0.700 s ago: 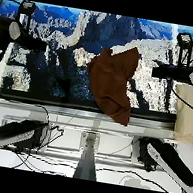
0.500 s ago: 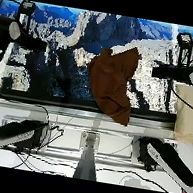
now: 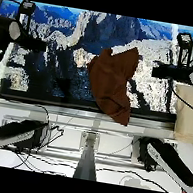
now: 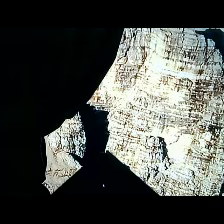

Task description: Fold the clothes and pants, and hang the long-sleeved shirts on hangers.

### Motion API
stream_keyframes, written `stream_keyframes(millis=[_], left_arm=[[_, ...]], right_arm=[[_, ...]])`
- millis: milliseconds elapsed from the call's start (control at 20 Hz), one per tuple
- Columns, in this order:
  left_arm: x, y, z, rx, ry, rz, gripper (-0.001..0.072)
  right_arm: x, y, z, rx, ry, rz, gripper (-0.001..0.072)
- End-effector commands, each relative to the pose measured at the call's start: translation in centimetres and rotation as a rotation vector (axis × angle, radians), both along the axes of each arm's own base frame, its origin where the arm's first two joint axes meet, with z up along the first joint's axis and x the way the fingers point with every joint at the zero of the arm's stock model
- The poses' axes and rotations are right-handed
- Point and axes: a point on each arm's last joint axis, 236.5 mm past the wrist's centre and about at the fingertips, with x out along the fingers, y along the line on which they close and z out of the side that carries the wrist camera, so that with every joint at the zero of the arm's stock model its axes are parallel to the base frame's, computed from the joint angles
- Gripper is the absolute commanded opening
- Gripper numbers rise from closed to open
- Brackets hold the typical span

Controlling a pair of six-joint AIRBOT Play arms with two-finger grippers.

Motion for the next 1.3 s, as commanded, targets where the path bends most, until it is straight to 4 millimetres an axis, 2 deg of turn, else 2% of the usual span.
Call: stream_keyframes(millis=[0, 200, 350, 450, 600, 800, 850, 900, 950, 1200, 1250], left_arm=[[0.0, 0.0, 0.0, 0.000, 0.000, 0.001, 0.0267], [0.0, 0.0, 0.0, 0.000, 0.000, 0.001, 0.0267], [0.0, 0.0, 0.0, 0.000, 0.000, 0.001, 0.0267], [0.0, 0.0, 0.0, 0.000, 0.000, 0.001, 0.0267], [0.0, 0.0, 0.0, 0.000, 0.000, 0.001, 0.0267], [0.0, 0.0, 0.0, -0.001, 0.001, 0.001, 0.0267], [0.0, 0.0, 0.0, -0.001, 0.001, 0.001, 0.0267], [0.0, 0.0, 0.0, -0.001, 0.001, 0.001, 0.0267], [0.0, 0.0, -0.1, -0.001, 0.002, 0.001, 0.0267], [0.2, -0.5, -1.7, -0.021, 0.042, 0.001, 0.0267], [0.3, -0.9, -2.2, -0.038, 0.056, 0.001, 0.0267]], right_arm=[[0.0, 0.1, 0.0, 0.001, 0.000, 0.001, 0.0018], [0.0, 0.2, 0.0, 0.006, -0.001, 0.001, 0.0019], [2.5, -0.1, 1.8, 0.004, -0.132, -0.012, 0.0018], [3.0, 0.0, 1.7, -0.003, -0.143, -0.001, 0.0017], [1.7, 1.2, -1.9, 0.000, -0.012, 0.081, 0.0017], [-2.9, 5.6, -9.0, 0.151, 0.299, 0.233, 0.0018], [-4.0, 7.0, -10.2, 0.213, 0.363, 0.260, 0.0076], [-4.4, 8.0, -10.9, 0.268, 0.401, 0.257, 0.0273], [-4.6, 8.9, -11.5, 0.316, 0.429, 0.250, 0.0408], [-3.0, 10.6, -13.9, 0.427, 0.459, 0.183, 0.0416], [-3.1, 10.8, -14.7, 0.436, 0.482, 0.175, 0.0451]])
